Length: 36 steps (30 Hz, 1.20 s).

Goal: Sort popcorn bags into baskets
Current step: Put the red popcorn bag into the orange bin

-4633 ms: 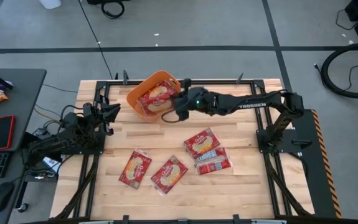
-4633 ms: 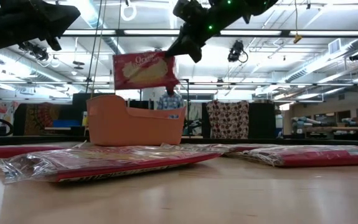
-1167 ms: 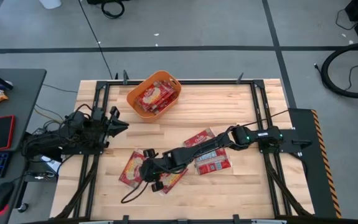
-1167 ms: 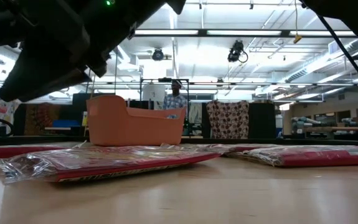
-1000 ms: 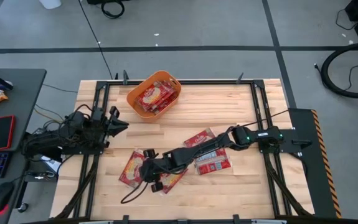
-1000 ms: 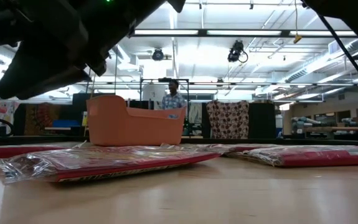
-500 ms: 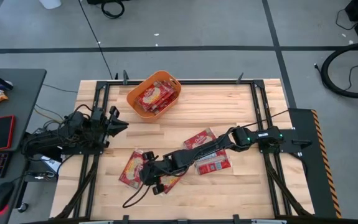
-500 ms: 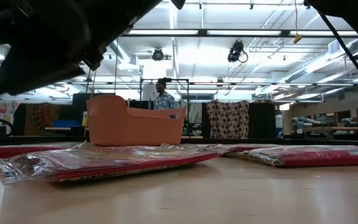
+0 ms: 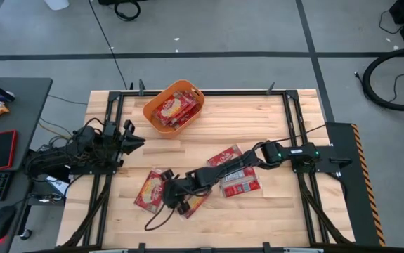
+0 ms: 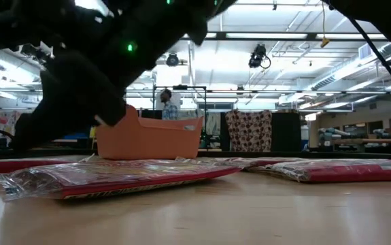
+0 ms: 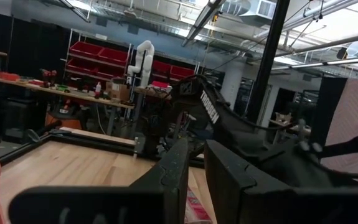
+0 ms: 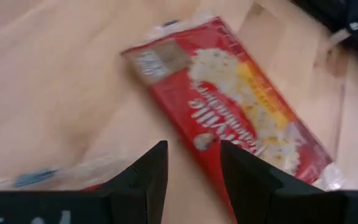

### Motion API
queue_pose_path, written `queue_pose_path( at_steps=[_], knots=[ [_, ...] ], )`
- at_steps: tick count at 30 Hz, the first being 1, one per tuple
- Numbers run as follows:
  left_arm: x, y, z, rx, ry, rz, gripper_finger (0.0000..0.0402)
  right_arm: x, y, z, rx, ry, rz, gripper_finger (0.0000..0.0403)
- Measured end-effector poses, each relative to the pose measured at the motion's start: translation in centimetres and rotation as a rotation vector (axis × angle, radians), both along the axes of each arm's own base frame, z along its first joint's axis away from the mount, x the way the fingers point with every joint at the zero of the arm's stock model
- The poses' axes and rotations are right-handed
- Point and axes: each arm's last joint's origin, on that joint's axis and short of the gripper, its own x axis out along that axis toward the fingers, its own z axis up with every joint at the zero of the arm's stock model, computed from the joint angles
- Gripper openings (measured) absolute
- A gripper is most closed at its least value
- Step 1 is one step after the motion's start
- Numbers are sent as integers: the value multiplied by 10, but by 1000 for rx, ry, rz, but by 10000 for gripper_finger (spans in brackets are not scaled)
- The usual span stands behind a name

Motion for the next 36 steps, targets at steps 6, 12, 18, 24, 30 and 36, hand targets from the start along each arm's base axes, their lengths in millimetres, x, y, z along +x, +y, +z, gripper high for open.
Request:
queue_pose_path(
  at_steps=[6,12,18,24,30,36],
  knots=[
    [0,0,0,0,0,0,57,4,-20,-12,-10,-50,17,151],
    [0,0,-1,-1,6,0,57,3,-42,-25,19,-10,14,145],
    [0,0,-1,-2,7,0,57,1,-51,-30,25,3,-2,84],
    [0,0,-1,-2,9,-11,57,0,-51,-29,44,13,-24,8],
    [0,-1,-1,-2,9,-19,57,-11,-55,-10,-20,89,-103,5],
    [0,-2,-1,-2,6,-34,57,-35,-56,40,-156,152,-195,4]
  ],
)
